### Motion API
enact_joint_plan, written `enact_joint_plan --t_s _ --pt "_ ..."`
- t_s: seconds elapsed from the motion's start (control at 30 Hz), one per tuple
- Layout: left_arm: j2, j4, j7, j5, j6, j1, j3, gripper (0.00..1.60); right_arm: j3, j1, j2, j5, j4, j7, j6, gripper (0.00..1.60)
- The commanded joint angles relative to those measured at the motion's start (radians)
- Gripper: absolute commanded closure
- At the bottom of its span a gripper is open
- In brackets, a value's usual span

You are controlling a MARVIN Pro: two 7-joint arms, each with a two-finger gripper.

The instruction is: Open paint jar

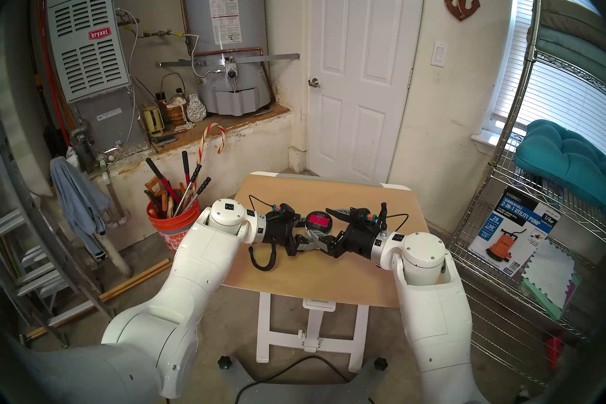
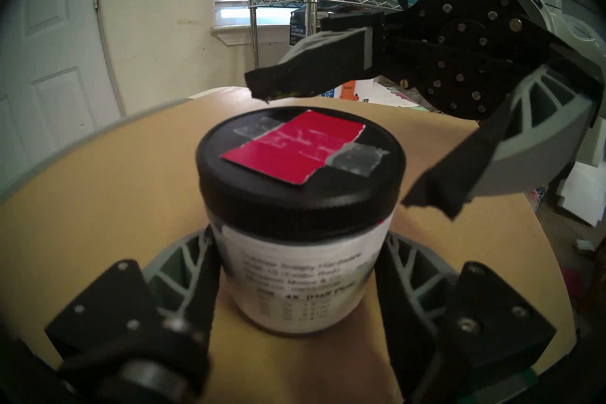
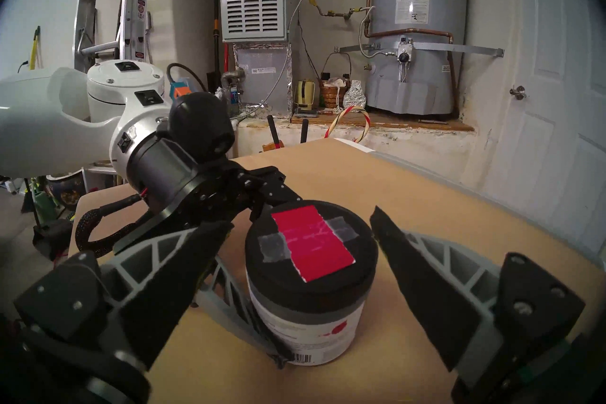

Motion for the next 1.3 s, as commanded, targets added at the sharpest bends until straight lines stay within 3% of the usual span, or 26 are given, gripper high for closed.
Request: enact_joint_plan --t_s 0.0,0.87,1.27 --pt "-0.002 -0.003 0.003 -0.002 0.0 -0.024 -0.005 1.6 -0.003 0.039 -0.017 0.012 0.004 -0.004 0.005 0.0" --pt "-0.006 -0.027 0.0 0.004 0.009 -0.011 -0.012 1.6 -0.012 0.039 -0.025 0.01 0.03 -0.032 0.01 0.0" --pt "-0.007 -0.04 -0.002 0.007 0.013 -0.004 -0.015 1.6 -0.013 0.01 -0.023 0.012 -0.002 -0.018 0.024 0.0"
